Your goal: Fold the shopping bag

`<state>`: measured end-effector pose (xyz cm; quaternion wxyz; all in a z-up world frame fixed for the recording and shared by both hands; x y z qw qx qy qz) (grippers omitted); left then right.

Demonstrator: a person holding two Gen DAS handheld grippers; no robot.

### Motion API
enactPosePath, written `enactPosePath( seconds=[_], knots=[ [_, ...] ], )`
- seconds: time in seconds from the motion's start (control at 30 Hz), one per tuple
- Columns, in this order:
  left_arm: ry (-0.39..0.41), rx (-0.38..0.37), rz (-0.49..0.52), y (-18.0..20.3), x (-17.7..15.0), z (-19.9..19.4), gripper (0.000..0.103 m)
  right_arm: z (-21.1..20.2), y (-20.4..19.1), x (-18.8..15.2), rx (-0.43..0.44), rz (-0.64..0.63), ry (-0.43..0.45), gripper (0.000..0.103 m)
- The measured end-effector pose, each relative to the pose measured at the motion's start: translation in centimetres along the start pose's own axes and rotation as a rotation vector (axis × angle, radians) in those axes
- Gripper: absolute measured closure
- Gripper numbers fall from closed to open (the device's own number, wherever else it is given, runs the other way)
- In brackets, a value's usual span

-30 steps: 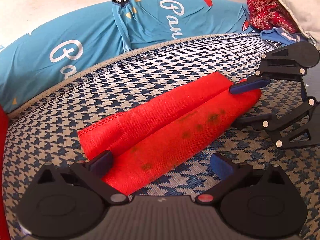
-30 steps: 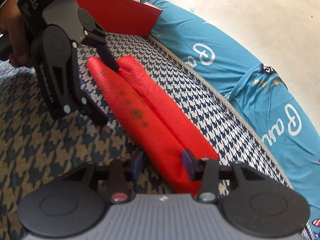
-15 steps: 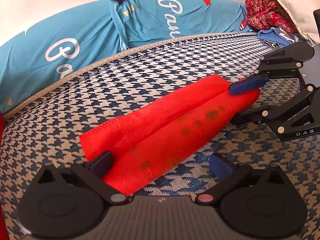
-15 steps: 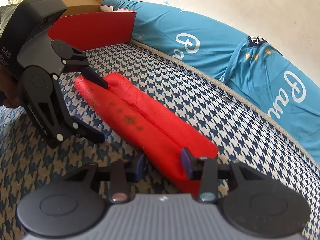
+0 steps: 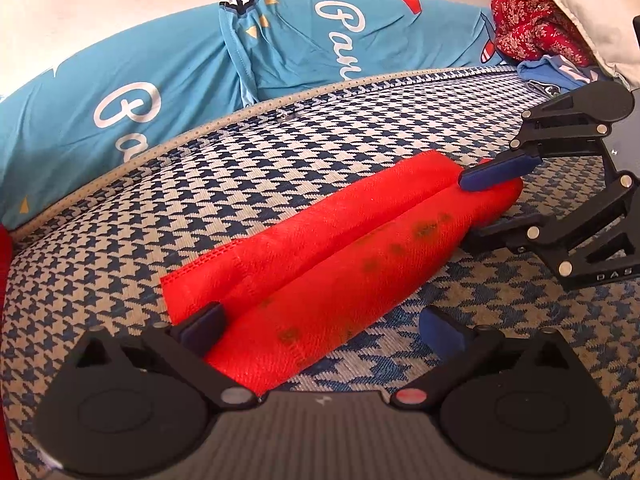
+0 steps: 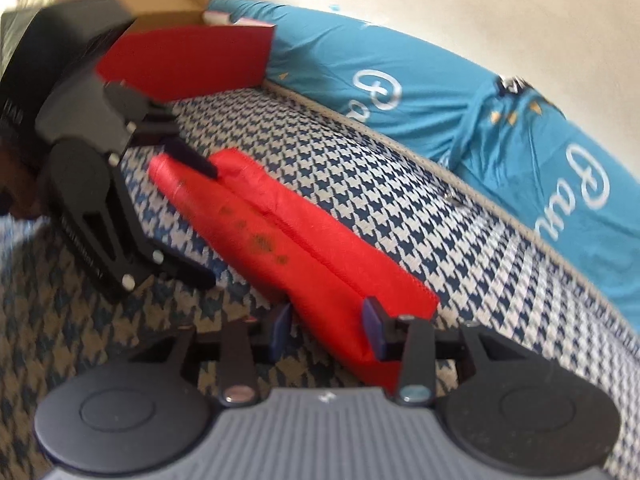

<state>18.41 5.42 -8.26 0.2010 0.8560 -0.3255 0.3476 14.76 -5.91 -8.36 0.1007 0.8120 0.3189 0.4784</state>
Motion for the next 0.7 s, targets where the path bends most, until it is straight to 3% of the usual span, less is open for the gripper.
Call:
enactPosePath(
  seconds=[0.17,0.47,0.7],
  knots=[
    [0.011,-0.010,0.004,-0.4,0.4,0.5,0.000,0.5,-0.8,0.0,-0.028,-0.043,0.019,0.059],
    [0.048,-0.087,-0.122,-1.8,0.9,0.6,0.006,1.2,1.6,0.7,0.052,0.180,-0.051,0.062],
    [0.032,-0.094,-0.145,-0.9,0.1,0.0,0.007,0.9,1.8,0.7,0.086,0.195,-0.079,0.064]
  ],
)
Point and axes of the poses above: each gripper's, at about its wrist camera, not at the fingertips, and z roughly the way its jaws point, y to its right, x to its top, the point moved 4 cm from there along z, roughly the way its jaws point, and after that the axes turned 14 degrees about -x, right-handed, at the moved point
